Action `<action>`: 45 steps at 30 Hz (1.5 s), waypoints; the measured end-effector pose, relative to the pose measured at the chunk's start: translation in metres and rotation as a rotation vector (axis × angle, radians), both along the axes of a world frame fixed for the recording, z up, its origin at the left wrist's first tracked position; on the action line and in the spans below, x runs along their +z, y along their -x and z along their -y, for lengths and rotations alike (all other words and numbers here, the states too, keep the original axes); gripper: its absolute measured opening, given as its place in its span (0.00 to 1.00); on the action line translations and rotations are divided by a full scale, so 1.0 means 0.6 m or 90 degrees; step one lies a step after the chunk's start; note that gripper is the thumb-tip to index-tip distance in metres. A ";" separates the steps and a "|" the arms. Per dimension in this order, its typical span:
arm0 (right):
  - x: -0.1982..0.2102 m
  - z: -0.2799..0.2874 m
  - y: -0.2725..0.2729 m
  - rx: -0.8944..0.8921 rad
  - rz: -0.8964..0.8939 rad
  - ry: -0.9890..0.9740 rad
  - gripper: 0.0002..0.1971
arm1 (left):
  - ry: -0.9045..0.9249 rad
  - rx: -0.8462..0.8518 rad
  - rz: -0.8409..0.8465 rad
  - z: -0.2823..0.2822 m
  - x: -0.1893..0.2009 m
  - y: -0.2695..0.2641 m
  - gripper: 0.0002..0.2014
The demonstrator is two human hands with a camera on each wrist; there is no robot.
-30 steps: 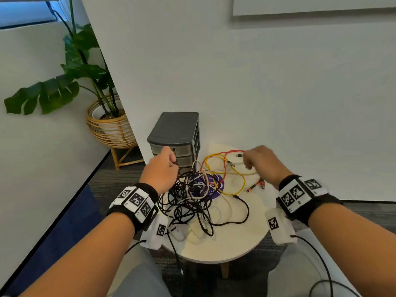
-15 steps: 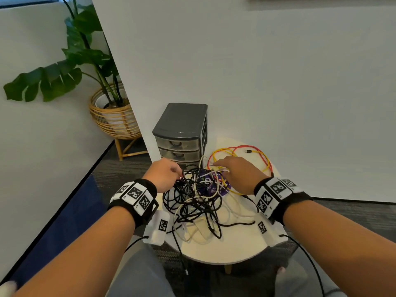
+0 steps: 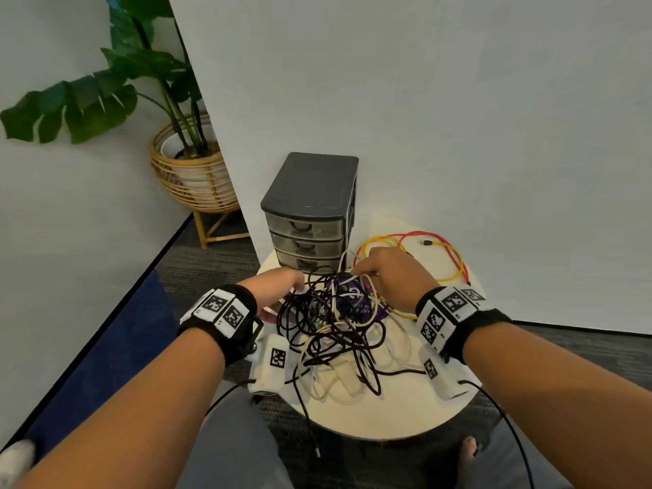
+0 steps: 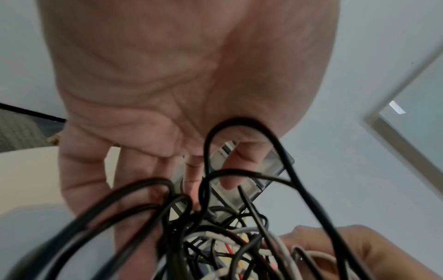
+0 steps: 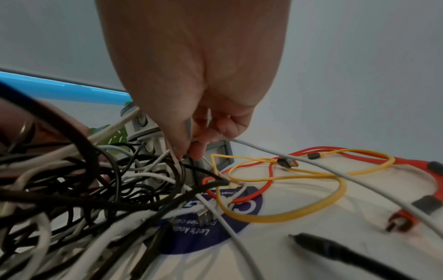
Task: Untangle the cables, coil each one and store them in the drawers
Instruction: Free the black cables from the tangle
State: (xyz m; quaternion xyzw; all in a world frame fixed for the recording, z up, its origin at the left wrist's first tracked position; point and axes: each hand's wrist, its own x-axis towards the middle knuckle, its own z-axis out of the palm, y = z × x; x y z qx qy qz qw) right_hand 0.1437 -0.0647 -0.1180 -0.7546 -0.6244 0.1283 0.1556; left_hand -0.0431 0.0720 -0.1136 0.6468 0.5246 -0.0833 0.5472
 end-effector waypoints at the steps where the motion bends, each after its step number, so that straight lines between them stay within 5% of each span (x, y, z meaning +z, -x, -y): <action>1: -0.001 0.000 0.003 -0.002 0.006 0.005 0.17 | 0.004 0.003 0.013 0.000 0.000 -0.001 0.16; 13: 0.029 0.024 -0.031 -0.111 -0.040 -0.064 0.12 | -0.027 0.012 0.179 0.012 0.022 0.008 0.15; 20: 0.011 0.042 -0.007 -0.101 -0.067 0.047 0.15 | -0.081 -0.141 0.208 0.029 0.037 0.020 0.19; 25: 0.017 0.044 -0.006 -0.148 -0.072 0.002 0.21 | -0.118 -0.180 0.210 0.038 0.045 0.019 0.24; 30: 0.048 0.052 0.011 -0.085 -0.070 -0.129 0.12 | -0.143 -0.167 0.223 0.043 0.041 0.018 0.24; 34: 0.056 0.070 0.047 0.086 -0.106 -0.073 0.02 | -0.187 -0.117 0.212 0.044 0.025 0.013 0.34; 39: 0.025 0.064 0.065 0.117 0.015 0.062 0.11 | -0.210 -0.105 0.202 0.056 0.024 0.006 0.23; 45: 0.021 0.068 0.067 0.069 -0.016 -0.085 0.13 | -0.115 -0.148 0.143 0.057 0.022 0.022 0.35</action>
